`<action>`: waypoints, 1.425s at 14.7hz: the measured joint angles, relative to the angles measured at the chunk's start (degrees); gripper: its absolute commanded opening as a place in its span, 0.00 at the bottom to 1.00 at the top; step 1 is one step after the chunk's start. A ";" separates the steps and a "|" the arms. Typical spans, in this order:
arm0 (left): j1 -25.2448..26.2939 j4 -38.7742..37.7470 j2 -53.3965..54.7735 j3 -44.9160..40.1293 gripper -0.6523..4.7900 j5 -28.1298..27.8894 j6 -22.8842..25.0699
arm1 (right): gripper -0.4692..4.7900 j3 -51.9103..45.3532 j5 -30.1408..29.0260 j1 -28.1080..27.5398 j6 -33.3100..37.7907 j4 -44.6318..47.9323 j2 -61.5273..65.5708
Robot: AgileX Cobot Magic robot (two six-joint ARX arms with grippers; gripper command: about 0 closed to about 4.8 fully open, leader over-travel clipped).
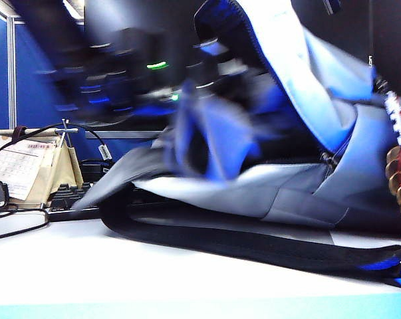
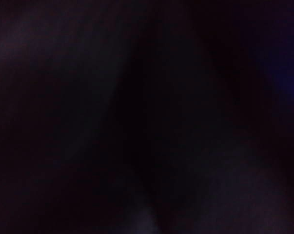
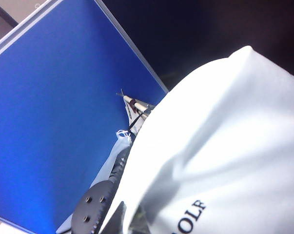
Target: Put the gray clothes into the backpack.
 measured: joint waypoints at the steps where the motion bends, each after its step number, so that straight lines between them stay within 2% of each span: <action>1: -1.29 -0.04 1.05 3.54 0.11 2.25 -0.74 | 0.08 0.00 0.02 -0.15 0.02 0.07 -0.15; 2: -2.51 -0.09 2.36 6.88 0.11 5.18 -2.19 | 0.08 0.02 0.04 -0.20 0.00 0.11 -0.37; 4: -5.46 -1.99 3.56 9.94 0.11 9.51 -1.70 | 0.08 0.02 0.00 -0.26 0.00 -0.70 -0.59; 5: -6.45 -4.55 3.83 10.95 0.29 10.47 0.90 | 0.08 0.02 0.11 -0.35 0.00 -0.85 -0.61; 6: -7.61 -7.91 3.80 11.02 0.70 8.87 4.28 | 0.08 0.02 0.24 -0.44 0.00 -0.96 -0.59; 7: -8.41 -10.73 3.83 10.95 1.00 7.04 5.09 | 0.08 0.02 0.24 -0.28 -0.24 -1.77 -0.55; 9: -7.41 -12.57 3.87 10.95 1.00 8.11 5.57 | 0.08 0.02 0.28 -0.24 -2.01 -2.56 -0.37; 12: -3.61 -13.44 3.83 10.95 1.00 13.44 3.26 | 0.08 0.13 2.08 0.04 -5.14 -4.20 -0.37; 13: -0.42 -15.63 3.45 10.99 1.00 14.93 1.22 | 0.08 0.13 4.57 0.11 -6.40 -5.42 -0.37; 16: 5.35 -22.16 1.44 10.97 1.00 20.85 0.24 | 0.08 0.15 11.43 0.11 -8.68 -7.43 -0.35; 17: 6.45 -25.09 -0.13 10.99 1.00 21.29 0.79 | 0.08 0.15 13.35 0.11 -8.94 -7.48 -0.35; 21: 10.23 -37.13 -7.45 11.21 1.00 19.61 8.31 | 0.08 0.15 18.51 0.13 -9.07 -6.88 0.11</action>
